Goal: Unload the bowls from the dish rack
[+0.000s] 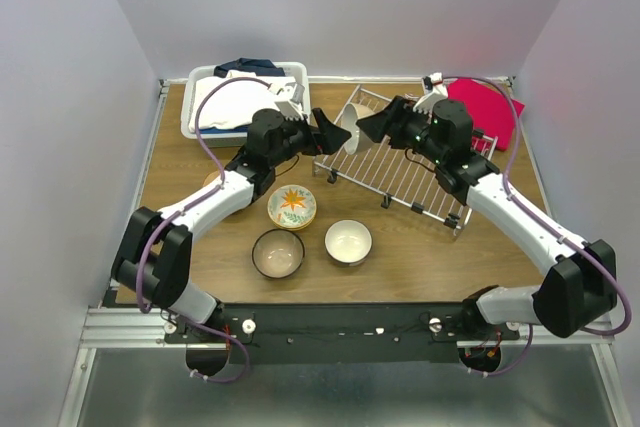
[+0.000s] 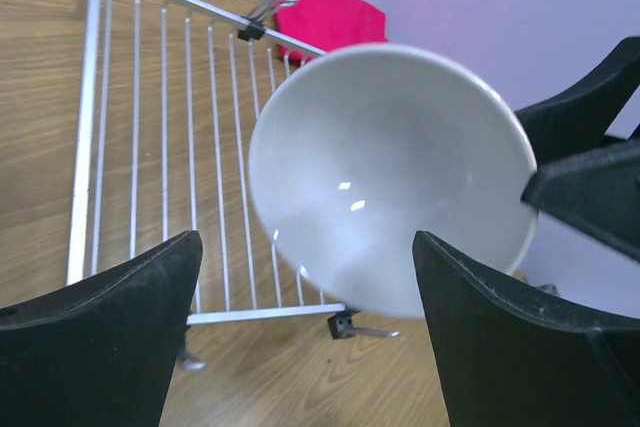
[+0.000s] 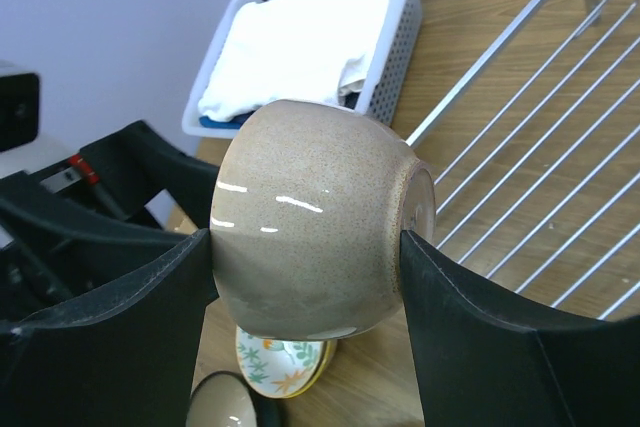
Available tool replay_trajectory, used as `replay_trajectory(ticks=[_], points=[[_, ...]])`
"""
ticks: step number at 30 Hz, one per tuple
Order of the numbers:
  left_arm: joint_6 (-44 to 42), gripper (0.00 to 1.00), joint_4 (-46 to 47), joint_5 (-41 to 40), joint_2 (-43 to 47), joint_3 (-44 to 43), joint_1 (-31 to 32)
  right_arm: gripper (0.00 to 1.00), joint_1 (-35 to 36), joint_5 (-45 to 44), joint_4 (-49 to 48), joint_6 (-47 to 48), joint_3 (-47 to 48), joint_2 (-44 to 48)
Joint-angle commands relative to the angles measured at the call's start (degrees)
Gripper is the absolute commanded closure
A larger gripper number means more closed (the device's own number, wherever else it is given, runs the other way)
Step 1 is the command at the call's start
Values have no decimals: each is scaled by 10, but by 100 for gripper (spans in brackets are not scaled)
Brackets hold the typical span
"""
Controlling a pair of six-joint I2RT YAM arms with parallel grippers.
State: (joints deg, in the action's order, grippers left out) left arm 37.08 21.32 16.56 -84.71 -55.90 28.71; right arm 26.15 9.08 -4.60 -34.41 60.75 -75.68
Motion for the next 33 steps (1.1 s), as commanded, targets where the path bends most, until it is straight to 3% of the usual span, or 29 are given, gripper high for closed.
replay_trajectory(ticks=[1, 9, 12, 15, 16, 20, 23, 25, 29, 33], points=[[39, 8, 48, 46, -48, -38, -2, 52, 1, 51, -93, -51, -9, 25], [72, 17, 51, 41, -91, -57, -15, 52, 0, 67, -125, -81, -29, 36], [84, 26, 64, 60, -103, -59, -21, 52, 1, 74, -137, -91, -37, 40], [101, 43, 84, 87, -116, -62, -21, 52, 1, 81, -148, -97, -42, 41], [113, 56, 95, 93, -122, -63, -22, 51, 1, 81, -150, -98, -43, 41], [126, 81, 110, 108, -120, -55, -23, 50, 1, 87, -155, -99, -47, 40], [117, 99, 108, 103, -100, -40, -29, 42, 1, 81, -152, -101, -56, 47], [109, 100, 99, 96, -81, -31, -34, 35, 1, 69, -144, -98, -64, 57], [76, 100, 51, 80, -43, -15, -46, 9, 0, 56, -107, -73, -72, 81], [7, 100, -49, 48, 3, -24, -48, 0, 1, 45, -61, -30, -71, 109]])
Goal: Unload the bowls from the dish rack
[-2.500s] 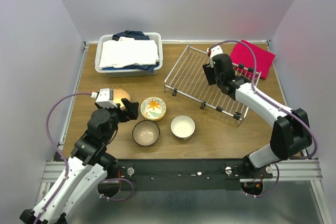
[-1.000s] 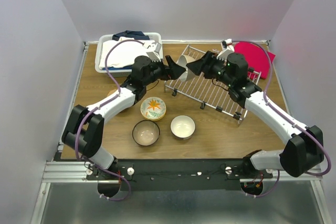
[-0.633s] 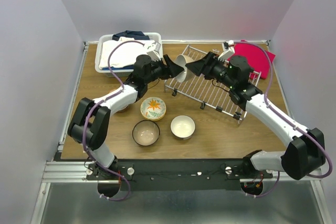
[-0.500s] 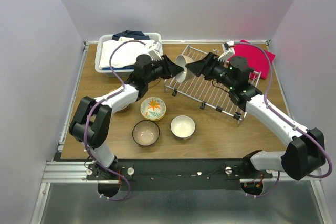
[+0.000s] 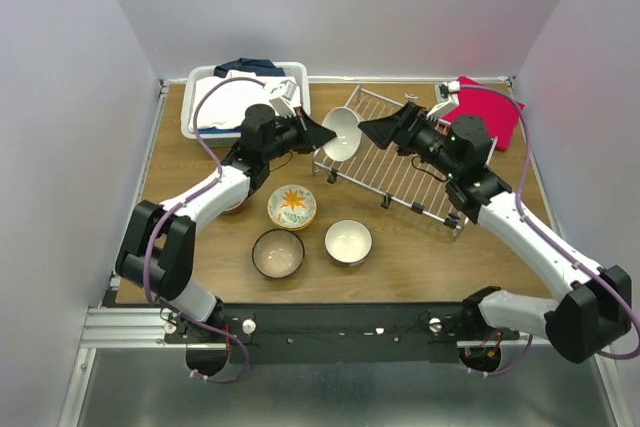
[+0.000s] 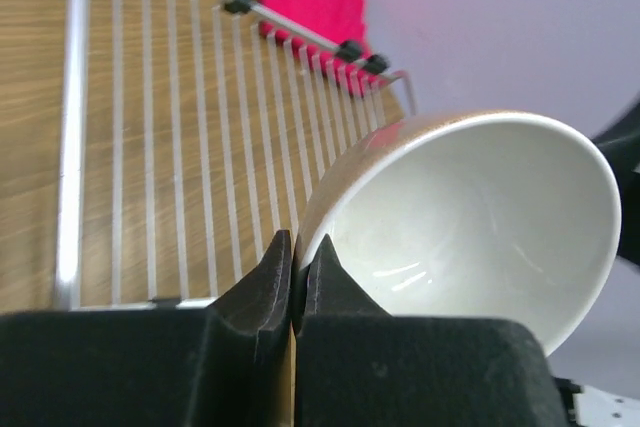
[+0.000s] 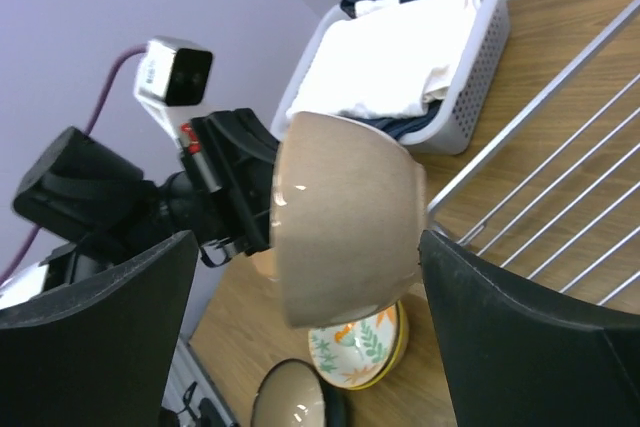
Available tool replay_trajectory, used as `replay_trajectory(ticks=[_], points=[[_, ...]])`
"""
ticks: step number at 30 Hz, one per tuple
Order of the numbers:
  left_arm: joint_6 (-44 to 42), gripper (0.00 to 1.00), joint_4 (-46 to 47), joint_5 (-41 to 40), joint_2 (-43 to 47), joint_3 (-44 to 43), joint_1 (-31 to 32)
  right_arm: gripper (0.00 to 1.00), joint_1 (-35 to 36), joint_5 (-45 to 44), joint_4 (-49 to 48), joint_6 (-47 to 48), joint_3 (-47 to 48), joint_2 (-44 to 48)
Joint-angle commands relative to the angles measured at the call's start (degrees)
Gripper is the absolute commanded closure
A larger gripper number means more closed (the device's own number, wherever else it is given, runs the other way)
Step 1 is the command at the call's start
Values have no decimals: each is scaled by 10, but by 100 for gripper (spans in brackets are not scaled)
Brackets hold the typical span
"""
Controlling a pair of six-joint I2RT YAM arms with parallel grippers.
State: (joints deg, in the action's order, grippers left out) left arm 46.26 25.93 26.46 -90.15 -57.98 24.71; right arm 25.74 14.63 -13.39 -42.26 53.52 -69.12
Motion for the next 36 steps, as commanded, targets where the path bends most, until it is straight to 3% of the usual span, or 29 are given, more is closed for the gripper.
replay_trajectory(ticks=[1, 8, 16, 22, 36], points=[[-116, 100, -142, -71, 79, -6, -8, 0, 5, -22, 37, 53, 1, 50], [-222, 100, -370, -178, 192, -19, -9, 0, 5, -88, 132, 110, -3, 103], [-218, 100, -603, -243, 330, 37, -9, 0, 5, -184, 200, 182, -8, 137], [-162, 100, -650, -249, 382, 107, -9, 0, 5, -197, 202, 192, -14, 136], [-108, 100, -682, -252, 390, 195, -7, 0, 5, -206, 202, 184, -31, 146]])
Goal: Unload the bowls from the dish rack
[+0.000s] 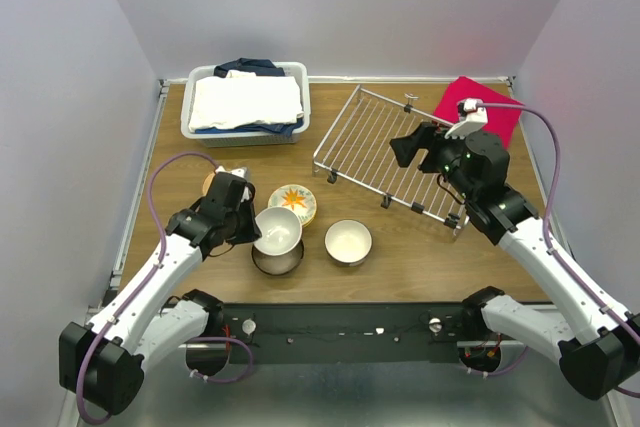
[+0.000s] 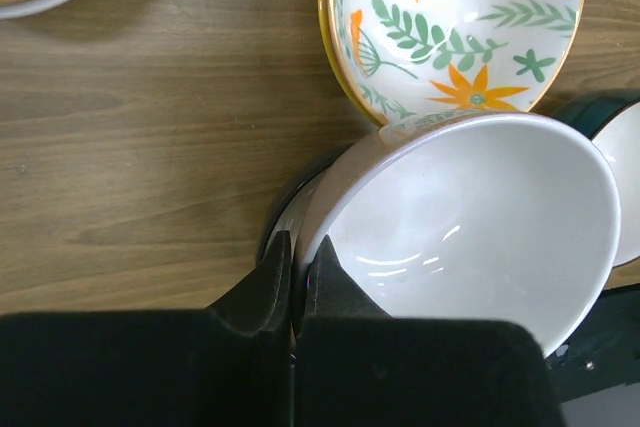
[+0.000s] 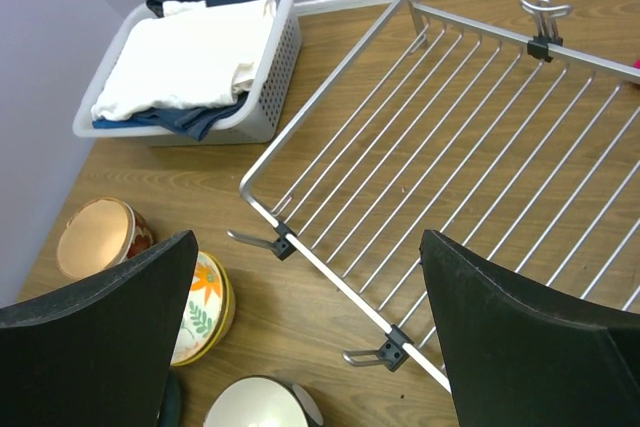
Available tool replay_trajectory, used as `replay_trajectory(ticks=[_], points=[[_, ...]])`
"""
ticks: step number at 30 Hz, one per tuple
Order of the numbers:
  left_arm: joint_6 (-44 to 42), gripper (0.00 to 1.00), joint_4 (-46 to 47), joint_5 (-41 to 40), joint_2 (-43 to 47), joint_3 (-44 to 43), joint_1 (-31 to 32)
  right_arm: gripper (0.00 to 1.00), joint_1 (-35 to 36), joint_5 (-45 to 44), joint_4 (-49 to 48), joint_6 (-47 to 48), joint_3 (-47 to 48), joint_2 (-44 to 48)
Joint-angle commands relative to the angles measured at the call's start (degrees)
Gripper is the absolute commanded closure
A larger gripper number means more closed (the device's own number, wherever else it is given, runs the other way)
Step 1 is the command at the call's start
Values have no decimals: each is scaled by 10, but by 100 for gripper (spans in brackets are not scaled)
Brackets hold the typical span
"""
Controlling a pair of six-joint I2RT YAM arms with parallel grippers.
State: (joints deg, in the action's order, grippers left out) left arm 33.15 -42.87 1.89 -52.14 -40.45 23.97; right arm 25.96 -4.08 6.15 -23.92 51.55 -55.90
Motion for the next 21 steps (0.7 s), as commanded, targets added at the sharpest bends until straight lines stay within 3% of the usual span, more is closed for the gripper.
replay_trajectory(ticks=[1, 10, 14, 21], points=[[24, 100, 8, -7, 11, 22, 1, 0, 3, -19, 8, 0, -14, 18], [24, 99, -27, -3, 37, 12, 12, 0, 2, -30, 20, 4, -23, 35], [30, 90, -30, -5, 39, 20, 14, 0, 3, -30, 18, 4, -26, 35], [61, 82, -21, -14, 46, 43, 33, 0, 3, -34, 18, 6, -30, 35]])
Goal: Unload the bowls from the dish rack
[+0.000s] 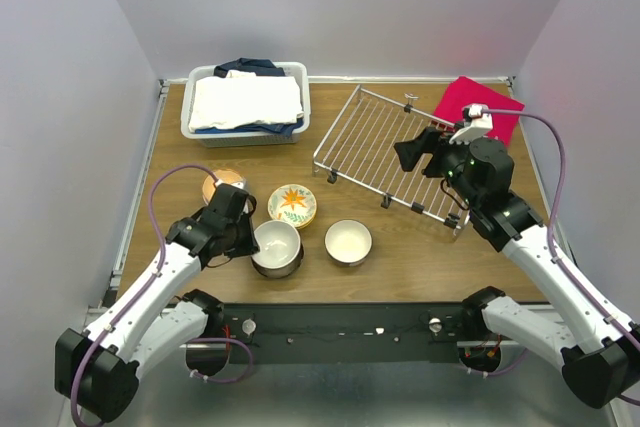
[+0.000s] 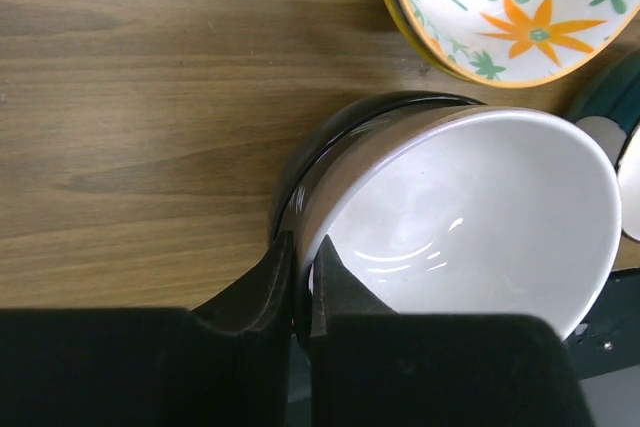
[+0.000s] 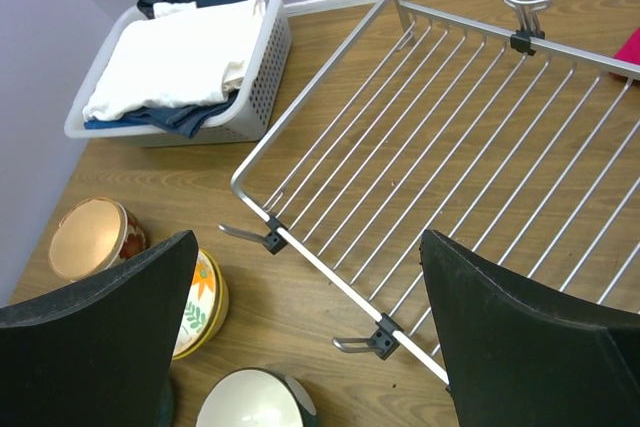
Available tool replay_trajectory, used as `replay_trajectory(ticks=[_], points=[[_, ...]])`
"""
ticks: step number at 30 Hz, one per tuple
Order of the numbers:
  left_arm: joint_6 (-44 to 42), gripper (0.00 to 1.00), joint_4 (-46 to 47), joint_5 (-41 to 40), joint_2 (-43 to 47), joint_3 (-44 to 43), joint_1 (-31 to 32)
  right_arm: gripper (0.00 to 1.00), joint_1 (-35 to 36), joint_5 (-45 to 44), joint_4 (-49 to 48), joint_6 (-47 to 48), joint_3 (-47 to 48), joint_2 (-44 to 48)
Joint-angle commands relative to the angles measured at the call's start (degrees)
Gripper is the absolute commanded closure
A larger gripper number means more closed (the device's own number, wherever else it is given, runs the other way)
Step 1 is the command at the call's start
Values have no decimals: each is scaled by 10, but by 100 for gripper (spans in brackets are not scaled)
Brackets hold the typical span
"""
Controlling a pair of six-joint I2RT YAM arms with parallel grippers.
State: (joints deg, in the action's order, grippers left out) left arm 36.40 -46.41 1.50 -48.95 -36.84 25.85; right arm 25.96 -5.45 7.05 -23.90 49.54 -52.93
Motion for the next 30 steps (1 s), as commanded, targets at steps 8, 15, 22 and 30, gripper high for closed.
replay_trajectory(ticks=[8, 15, 22, 30], points=[[45, 67, 0, -42, 10, 5, 43, 0, 3, -23, 9, 2, -17, 5], [54, 46, -13, -61, 40, -2, 58, 0, 3, -38, 18, 5, -16, 10], [51, 18, -46, -93, 96, -37, 58, 0, 3, -85, 45, 39, 1, 28], [32, 2, -83, -145, 178, -99, 58, 0, 3, -179, 89, 80, 14, 91]])
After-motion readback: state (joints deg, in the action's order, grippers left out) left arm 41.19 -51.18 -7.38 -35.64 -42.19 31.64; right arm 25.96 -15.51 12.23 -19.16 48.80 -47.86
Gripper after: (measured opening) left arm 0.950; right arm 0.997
